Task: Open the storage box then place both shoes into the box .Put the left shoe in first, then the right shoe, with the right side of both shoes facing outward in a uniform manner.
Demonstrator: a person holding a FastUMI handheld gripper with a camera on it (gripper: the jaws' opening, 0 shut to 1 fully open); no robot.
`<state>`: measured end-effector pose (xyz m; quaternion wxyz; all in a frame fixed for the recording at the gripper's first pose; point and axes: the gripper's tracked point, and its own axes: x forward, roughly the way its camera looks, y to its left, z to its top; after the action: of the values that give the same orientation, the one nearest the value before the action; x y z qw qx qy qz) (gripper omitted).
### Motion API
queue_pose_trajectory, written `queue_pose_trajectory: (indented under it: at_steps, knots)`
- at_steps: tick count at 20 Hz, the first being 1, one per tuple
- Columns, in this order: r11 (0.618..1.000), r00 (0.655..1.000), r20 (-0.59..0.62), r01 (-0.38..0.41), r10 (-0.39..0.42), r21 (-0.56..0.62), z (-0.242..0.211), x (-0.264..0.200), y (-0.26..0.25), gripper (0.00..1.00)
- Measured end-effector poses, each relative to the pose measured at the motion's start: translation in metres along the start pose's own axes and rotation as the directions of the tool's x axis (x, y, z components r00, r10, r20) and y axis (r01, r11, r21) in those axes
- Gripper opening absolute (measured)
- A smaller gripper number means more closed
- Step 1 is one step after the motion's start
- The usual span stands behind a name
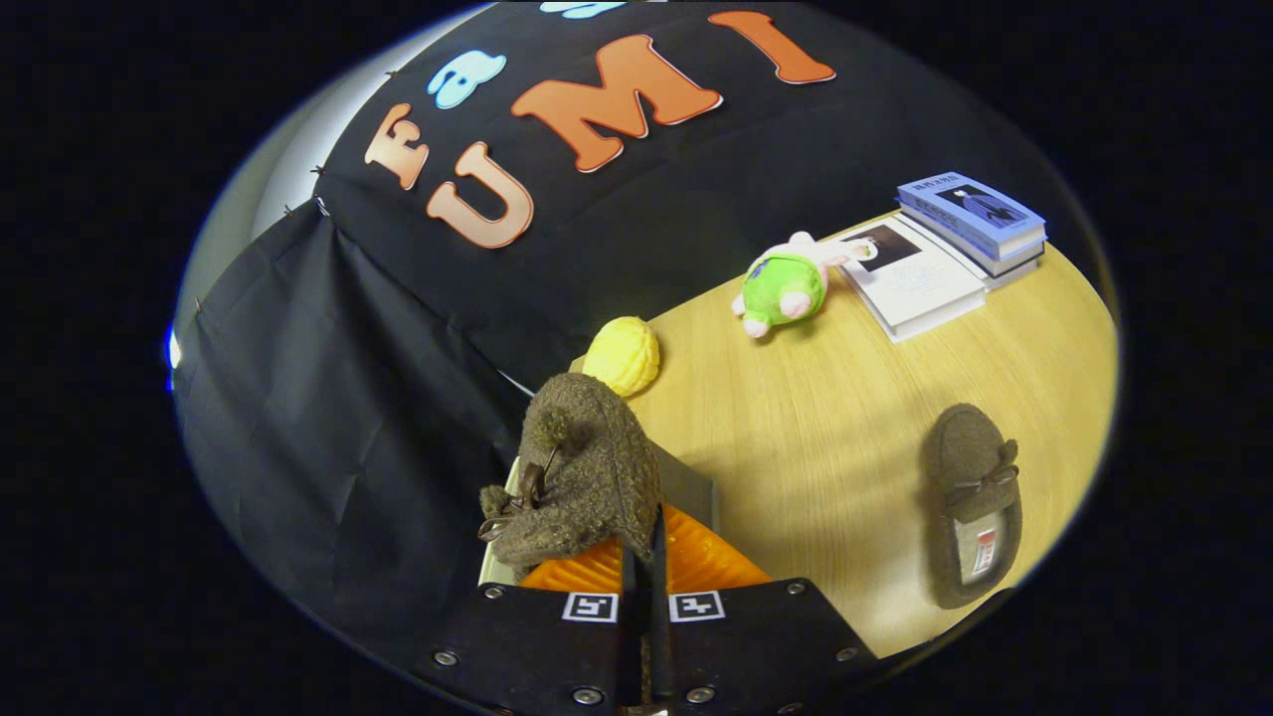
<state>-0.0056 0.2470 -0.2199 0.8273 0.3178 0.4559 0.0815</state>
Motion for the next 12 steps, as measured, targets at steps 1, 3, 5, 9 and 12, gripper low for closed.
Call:
queue_pose_trajectory:
  at_steps: [1,3,5,9,12]
  knots:
    - [1.000,1.000,-0.007,-0.009,0.009,-0.013,-0.001,0.005,0.010,0.04]
    - [0.999,0.999,-0.033,-0.021,0.020,-0.024,-0.011,0.015,0.028,0.05]
    - [0.999,0.997,-0.064,-0.035,0.034,-0.026,-0.020,0.025,0.046,0.04]
    - [0.998,0.992,-0.120,-0.040,0.035,-0.040,-0.042,0.050,0.074,0.04]
    - [0.999,0.988,-0.156,-0.027,0.022,-0.029,-0.057,0.070,0.085,0.04]
